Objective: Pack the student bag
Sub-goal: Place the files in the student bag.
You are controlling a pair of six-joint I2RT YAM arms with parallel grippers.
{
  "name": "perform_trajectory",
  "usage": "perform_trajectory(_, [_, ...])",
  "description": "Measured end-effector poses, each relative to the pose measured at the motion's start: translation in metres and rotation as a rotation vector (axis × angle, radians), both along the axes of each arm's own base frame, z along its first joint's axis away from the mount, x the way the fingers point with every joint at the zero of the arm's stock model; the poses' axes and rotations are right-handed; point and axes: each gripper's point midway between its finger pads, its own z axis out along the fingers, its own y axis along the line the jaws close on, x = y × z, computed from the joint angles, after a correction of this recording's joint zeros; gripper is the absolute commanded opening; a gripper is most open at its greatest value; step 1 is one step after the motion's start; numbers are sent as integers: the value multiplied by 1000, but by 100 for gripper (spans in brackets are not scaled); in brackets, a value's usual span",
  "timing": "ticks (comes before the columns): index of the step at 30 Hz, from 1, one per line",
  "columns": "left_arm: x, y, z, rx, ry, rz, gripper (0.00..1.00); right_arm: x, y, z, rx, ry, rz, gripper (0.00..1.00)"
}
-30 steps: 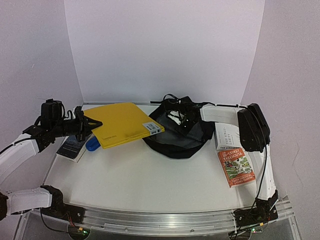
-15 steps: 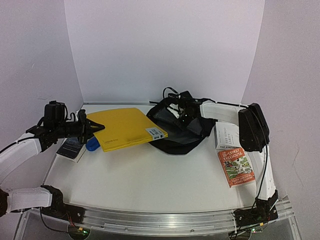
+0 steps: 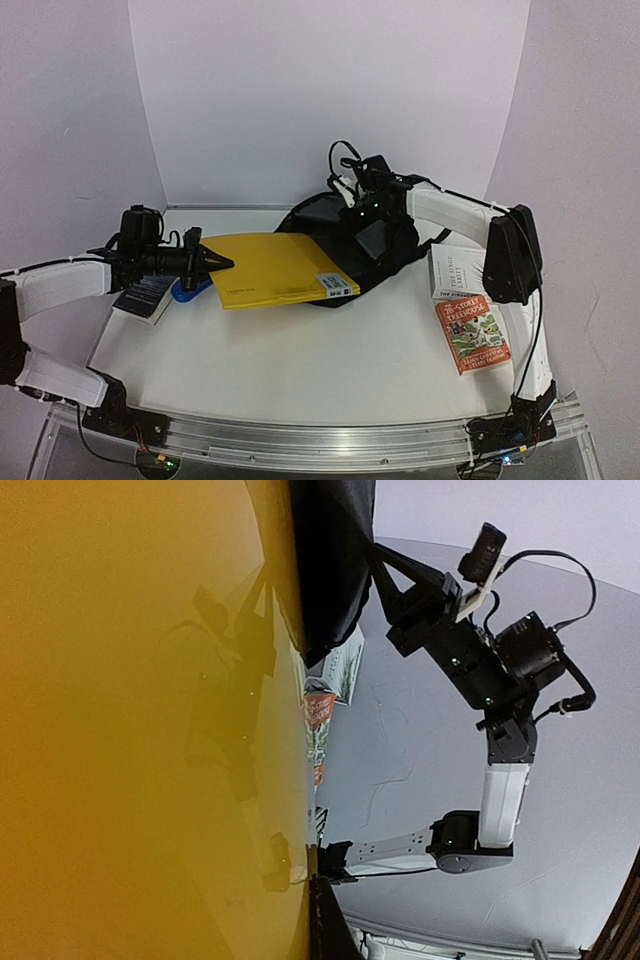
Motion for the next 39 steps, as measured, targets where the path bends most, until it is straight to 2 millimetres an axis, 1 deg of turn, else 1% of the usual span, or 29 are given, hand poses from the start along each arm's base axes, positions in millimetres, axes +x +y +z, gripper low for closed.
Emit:
perform_trajectory(3, [16,-5,-12,2,12,2,0,-3,2,1,19,15,6,0])
perform_trajectory(6, [32,-10,-19,-16,18,15,0,-9,0,4,21,23,17,0])
perform_trajectory(9, [46,-12,-16,-43,2,39,0,-20,-4,8,12,26,41,0])
perform_trajectory(11, [53,-8,-11,-60,-13,63,0,-26,-6,12,10,24,59,0])
perform_trajectory(14, [59,-2,-7,-69,-23,84,0,-32,-6,19,16,18,84,0])
perform_trajectory(19, [63,-1,-14,-57,-16,96,0,-36,1,24,52,30,112,0])
perform_trajectory(21, [67,-6,-19,-55,-14,91,0,-38,5,31,75,39,116,0])
perform_trajectory(24, [75,-19,-25,-42,-23,82,0,-36,17,48,131,33,122,0])
perform_trajectory(26, [82,-28,-25,-35,-41,78,0,-37,26,59,171,34,132,0])
perform_trajectory(28, [87,-35,-23,-34,-67,75,0,-42,35,63,199,45,149,0])
perform_trajectory(31, [93,-41,-23,-38,-88,73,0,-52,47,64,220,71,175,0])
perform_trajectory(34, [100,-47,-28,-48,-87,57,0,-56,54,61,226,83,190,0])
perform_trajectory(39, [93,-55,-29,-64,-73,8,0,-59,58,58,223,90,207,0])
